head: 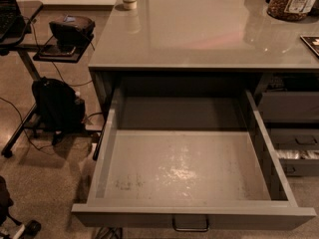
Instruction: Close top drawer
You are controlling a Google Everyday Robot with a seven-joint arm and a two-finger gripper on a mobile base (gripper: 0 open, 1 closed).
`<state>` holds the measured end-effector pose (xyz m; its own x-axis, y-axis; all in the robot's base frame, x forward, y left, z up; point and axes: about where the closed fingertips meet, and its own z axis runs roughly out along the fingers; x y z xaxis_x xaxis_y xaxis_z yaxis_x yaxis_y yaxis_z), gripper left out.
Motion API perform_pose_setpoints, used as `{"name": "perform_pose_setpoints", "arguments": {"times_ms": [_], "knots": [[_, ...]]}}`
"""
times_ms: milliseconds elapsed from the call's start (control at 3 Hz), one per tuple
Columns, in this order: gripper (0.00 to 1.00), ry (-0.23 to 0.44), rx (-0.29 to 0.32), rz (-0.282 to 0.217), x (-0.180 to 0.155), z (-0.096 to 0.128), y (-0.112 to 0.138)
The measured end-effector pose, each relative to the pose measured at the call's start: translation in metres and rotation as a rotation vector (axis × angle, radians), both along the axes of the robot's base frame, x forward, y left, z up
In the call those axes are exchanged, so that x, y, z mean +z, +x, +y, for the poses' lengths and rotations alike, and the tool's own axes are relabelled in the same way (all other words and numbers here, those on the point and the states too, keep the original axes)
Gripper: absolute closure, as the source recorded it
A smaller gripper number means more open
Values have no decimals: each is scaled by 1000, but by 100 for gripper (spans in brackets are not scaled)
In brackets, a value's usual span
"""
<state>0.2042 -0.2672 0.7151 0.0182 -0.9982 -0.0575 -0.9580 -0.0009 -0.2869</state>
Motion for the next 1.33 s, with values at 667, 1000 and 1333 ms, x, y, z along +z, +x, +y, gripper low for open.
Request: {"name": "perform_pose_setpoints", "arguments": {"times_ms": [667,1000,1333], "knots": [[100,76,-63,-56,-36,-20,29],[100,102,-81,-29,-56,-26,41],[100,116,-84,13,-75,-27,49]]}}
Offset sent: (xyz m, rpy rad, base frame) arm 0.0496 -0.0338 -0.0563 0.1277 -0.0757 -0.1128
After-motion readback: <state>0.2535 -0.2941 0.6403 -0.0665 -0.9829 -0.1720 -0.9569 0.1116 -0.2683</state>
